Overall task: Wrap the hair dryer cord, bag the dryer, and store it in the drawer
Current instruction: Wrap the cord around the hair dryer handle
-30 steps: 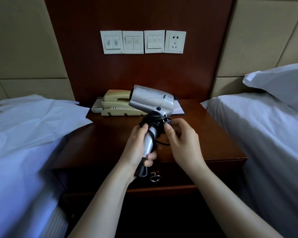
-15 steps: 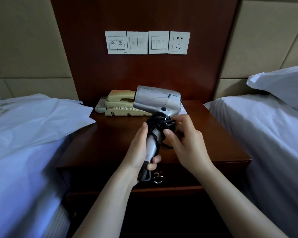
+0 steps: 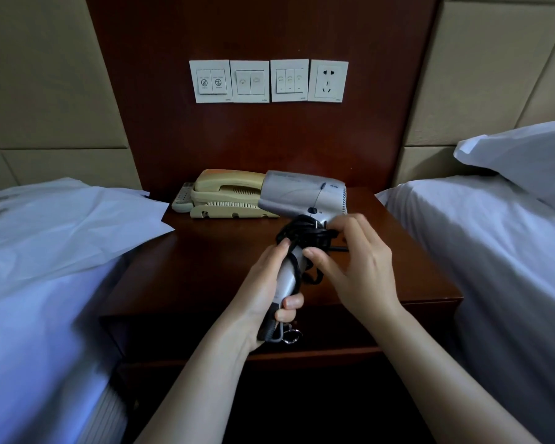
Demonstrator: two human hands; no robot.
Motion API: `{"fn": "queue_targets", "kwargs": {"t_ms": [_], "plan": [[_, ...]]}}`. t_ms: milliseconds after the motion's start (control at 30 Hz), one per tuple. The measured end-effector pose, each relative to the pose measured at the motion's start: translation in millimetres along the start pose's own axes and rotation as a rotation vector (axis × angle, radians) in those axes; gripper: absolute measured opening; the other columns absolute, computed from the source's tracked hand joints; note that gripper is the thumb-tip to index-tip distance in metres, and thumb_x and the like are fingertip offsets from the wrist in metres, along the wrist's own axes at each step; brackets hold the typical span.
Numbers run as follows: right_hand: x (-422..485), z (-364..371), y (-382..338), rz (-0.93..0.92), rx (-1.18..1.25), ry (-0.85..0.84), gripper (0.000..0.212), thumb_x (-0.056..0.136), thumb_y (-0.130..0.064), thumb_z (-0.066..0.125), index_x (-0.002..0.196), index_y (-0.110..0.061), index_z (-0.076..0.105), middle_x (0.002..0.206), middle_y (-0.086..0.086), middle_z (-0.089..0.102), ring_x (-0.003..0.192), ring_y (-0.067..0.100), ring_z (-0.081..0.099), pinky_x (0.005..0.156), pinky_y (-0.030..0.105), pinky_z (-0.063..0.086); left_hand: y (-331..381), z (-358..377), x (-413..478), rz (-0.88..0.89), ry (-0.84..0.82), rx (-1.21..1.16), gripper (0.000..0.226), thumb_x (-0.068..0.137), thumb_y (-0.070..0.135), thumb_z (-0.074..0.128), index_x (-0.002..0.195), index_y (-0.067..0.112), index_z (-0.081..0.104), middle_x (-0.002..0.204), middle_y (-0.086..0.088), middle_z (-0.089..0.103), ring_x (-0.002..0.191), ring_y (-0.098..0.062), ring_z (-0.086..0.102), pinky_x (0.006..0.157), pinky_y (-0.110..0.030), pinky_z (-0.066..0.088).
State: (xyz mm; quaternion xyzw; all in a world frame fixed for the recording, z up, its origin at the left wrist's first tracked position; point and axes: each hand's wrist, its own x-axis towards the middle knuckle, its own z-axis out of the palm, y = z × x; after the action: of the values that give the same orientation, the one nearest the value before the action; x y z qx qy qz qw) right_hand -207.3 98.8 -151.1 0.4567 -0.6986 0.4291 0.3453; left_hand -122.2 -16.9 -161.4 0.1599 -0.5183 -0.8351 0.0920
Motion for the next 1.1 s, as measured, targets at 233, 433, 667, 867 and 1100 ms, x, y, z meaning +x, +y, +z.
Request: {"fn": "queue_targets", "kwargs": {"t_ms": [233, 433, 667, 867, 1100], "plan": [[1, -6, 6, -0.083, -0.029, 0.081, 0.046, 0.086, -0.044, 0.056, 0.084, 0.002, 0.061, 0.075, 0.01, 0.059, 0.07, 0.016, 0.05, 0.063, 0.02, 0.038, -4, 12, -4, -0.087, -0.071, -0.084, 0.04, 0.095, 0.047, 0.037, 0.121, 0.025, 0.06, 0.101, -0.003, 0.068, 0.028, -0.007, 0.031, 0.03, -0.012, 0.019], [0, -5, 4, -0.153, 0.077, 0.184, 0.029, 0.085, -0.028, 0.064, 0.073, -0.009, 0.047, 0.062, 0.006, 0.049, 0.06, 0.012, 0.04, 0.054, 0.021, 0.035, 2, 18, -9, -0.159, -0.096, -0.083, 0.047, 0.095, 0.048, 0.036, 0.091, 0.008, 0.061, 0.064, -0.014, 0.052, 0.024, -0.009, 0.028, 0.029, -0.007, 0.019], [-7, -2, 4, -0.086, 0.135, -0.104, 0.027, 0.084, -0.024, 0.062, 0.106, -0.009, 0.056, 0.096, 0.002, 0.06, 0.091, 0.016, 0.054, 0.08, 0.022, 0.044, 6, 2, -3, -0.066, -0.02, -0.231, 0.042, 0.081, 0.046, 0.051, 0.089, 0.006, 0.057, 0.063, -0.007, 0.053, 0.026, -0.005, 0.028, 0.026, -0.009, 0.016], [-12, 7, -4, 0.062, 0.192, -0.077, 0.016, 0.083, -0.01, 0.065, 0.097, -0.007, 0.058, 0.086, -0.007, 0.055, 0.079, -0.001, 0.049, 0.072, 0.006, 0.039, 11, -6, -3, -0.114, -0.018, -0.206, 0.047, 0.072, 0.045, 0.052, 0.094, 0.004, 0.053, 0.066, -0.008, 0.049, 0.022, -0.007, 0.028, 0.025, -0.01, 0.018], [-6, 0, -17, 0.338, 0.643, -0.17, 0.006, 0.086, -0.021, 0.053, 0.089, -0.018, 0.057, 0.083, -0.01, 0.061, 0.081, 0.005, 0.058, 0.073, 0.016, 0.044, 9, -5, -10, -0.01, 0.083, -0.019, 0.045, 0.09, 0.041, 0.054, 0.127, 0.015, 0.053, 0.108, -0.023, 0.062, 0.031, -0.008, 0.036, 0.028, -0.012, 0.023]]}}
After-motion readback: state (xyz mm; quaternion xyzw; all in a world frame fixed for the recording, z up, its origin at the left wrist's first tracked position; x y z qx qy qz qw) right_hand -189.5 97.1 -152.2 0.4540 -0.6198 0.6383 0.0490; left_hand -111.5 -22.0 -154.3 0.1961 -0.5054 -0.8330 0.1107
